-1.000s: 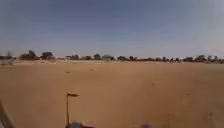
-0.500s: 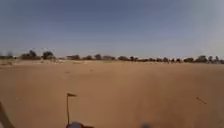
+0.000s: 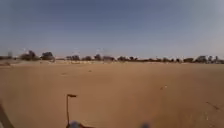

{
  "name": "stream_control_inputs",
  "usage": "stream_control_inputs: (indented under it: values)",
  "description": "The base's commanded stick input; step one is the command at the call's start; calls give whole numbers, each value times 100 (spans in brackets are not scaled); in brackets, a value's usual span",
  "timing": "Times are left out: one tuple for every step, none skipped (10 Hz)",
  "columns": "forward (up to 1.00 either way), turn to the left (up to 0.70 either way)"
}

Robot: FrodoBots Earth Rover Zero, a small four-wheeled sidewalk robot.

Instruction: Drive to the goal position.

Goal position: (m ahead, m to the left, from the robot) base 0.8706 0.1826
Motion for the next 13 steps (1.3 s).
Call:
stream_control_inputs:
  values:
    - [50,0]
    - [50,0]
    - [50,0]
    - [50,0]
    - [50,0]
    - [50,0]
    - [50,0]
    - [50,0]
    - [50,0]
    - [50,0]
    - [50,0]
    - [50,0]
    - [50,0]
